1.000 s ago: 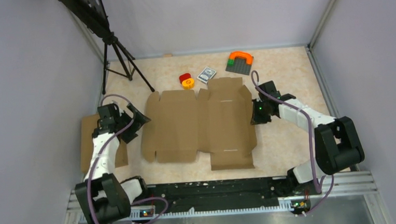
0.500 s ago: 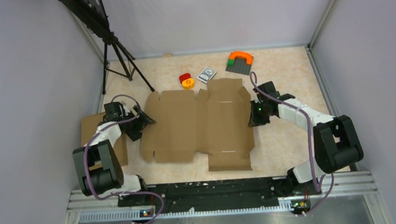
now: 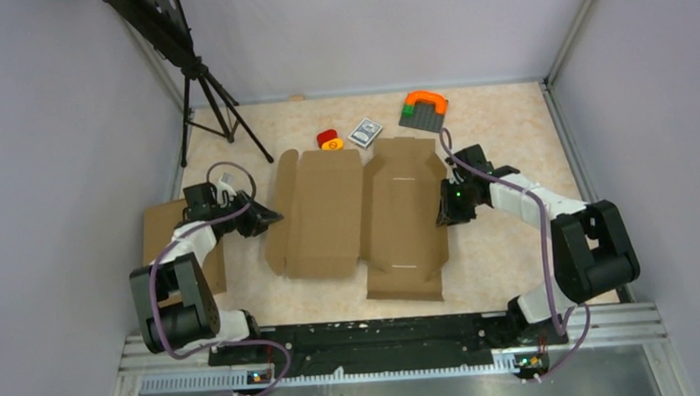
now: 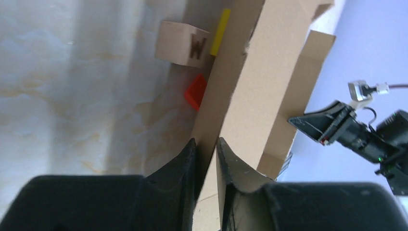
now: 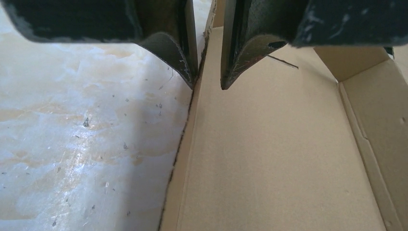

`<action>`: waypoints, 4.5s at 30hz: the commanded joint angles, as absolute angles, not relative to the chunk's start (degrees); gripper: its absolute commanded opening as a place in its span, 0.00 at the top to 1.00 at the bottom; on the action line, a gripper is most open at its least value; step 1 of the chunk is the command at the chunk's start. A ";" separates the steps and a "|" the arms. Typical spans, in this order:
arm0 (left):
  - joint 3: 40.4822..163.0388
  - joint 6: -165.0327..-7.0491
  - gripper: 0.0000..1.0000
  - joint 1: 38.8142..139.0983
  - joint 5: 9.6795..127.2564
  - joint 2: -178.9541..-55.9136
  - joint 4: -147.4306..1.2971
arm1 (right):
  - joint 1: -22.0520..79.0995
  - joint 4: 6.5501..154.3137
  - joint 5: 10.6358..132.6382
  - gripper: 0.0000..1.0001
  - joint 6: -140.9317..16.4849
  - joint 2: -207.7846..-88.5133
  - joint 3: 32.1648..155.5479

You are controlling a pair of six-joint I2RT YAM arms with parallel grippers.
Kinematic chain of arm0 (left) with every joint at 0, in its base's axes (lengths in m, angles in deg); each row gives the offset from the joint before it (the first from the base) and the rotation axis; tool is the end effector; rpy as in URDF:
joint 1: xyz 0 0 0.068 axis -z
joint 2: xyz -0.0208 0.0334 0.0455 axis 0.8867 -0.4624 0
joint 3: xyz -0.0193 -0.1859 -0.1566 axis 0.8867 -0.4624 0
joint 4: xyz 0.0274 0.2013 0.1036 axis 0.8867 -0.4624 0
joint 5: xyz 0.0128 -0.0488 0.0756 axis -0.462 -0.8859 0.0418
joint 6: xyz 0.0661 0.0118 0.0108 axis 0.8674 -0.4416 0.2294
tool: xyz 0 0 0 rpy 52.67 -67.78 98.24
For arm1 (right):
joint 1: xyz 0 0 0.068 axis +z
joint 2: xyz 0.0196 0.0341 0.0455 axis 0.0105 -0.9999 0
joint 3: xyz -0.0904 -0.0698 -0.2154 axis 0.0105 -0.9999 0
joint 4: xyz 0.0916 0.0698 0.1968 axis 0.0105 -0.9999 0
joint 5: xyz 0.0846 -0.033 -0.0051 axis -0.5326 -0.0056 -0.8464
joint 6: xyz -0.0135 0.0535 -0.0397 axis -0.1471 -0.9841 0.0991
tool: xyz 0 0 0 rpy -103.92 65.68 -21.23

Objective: Fold the paper box

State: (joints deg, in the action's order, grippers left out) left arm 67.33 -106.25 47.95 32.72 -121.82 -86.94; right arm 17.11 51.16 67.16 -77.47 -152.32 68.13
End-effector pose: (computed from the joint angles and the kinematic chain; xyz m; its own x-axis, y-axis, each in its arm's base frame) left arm 0.2425 0.0235 0.1568 -0.7784 -0.5929 -0.2064 -0.2273 0.5727 -0.7876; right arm 0.2434 0.0897 0.1590 -0.9447 0.0837 -0.3170 -0.0286 0.9421 0.3340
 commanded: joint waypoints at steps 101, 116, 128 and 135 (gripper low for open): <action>76.56 -92.31 1.00 47.86 18.95 -112.18 -108.39 | -0.36 55.84 61.63 0.18 -72.48 -187.89 114.42; 76.58 -92.48 1.00 48.62 18.44 -114.05 -107.48 | 1.31 68.47 35.47 0.32 -69.25 -195.29 112.95; 73.65 -100.49 1.00 51.76 12.35 -112.54 -97.58 | 2.31 76.60 34.09 0.69 -73.02 -188.81 102.54; 73.05 -98.35 1.00 52.68 16.41 -113.71 -100.12 | 2.80 82.81 35.13 0.79 -75.51 -181.41 93.72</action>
State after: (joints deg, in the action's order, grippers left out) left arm 73.88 -98.62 51.89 15.80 -114.12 -102.09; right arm 1.40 77.48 37.41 -73.56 -188.87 97.42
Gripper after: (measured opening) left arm 0.003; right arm 0.219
